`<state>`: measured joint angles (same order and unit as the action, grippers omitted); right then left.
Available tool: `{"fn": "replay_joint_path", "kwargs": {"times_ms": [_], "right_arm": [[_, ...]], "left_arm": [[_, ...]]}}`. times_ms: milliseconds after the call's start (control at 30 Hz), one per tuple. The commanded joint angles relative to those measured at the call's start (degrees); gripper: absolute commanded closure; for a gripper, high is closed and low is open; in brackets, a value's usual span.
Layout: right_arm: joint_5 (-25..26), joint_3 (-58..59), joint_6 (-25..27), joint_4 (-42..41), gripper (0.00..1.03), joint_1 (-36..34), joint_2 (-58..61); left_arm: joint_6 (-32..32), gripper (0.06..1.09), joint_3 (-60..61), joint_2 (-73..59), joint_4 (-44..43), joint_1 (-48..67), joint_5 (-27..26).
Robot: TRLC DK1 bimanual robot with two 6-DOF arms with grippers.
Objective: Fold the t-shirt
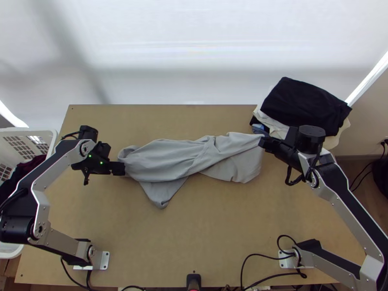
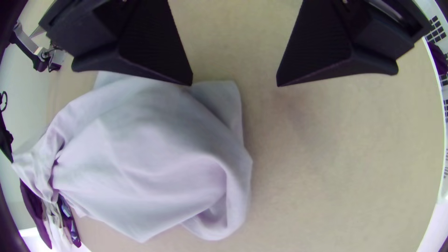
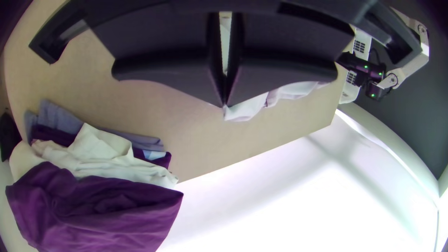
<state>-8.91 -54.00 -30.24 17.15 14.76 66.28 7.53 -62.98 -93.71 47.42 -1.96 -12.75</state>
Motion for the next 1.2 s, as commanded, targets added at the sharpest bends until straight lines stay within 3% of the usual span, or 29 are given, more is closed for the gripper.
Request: {"fn": "replay_joint_path", "kwargs": {"times_ms": [0,267,633,867,1167], "right_arm": [[0.7,-0.9,-1.6,-0.8,1.00,0.7,-1.1],[1.1,-0.7,-2.0,-1.4,1.00,1.1,-1.1],[1.3,-1.2,-2.2,-1.4,1.00,0.8,-1.9],[2.8,-3.4,-1.3,-1.9,1.00,0.2,-2.1],[5.5,-7.5,7.7,-9.1,1.00,0.2,-2.4]], "left_arm": [[0.6,0.20,0.4,-1.6,-0.9,0.5,0.4],[-2.1,0.23,-0.7,-2.2,-2.5,5.2,0.4],[-7.7,1.02,-0.4,3.0,-12.7,4.2,0.4],[-10.6,1.04,-5.4,11.3,-15.2,0.5,0.4],[-13.4,1.04,-9.0,21.3,-15.0,-2.9,0.1]]}}
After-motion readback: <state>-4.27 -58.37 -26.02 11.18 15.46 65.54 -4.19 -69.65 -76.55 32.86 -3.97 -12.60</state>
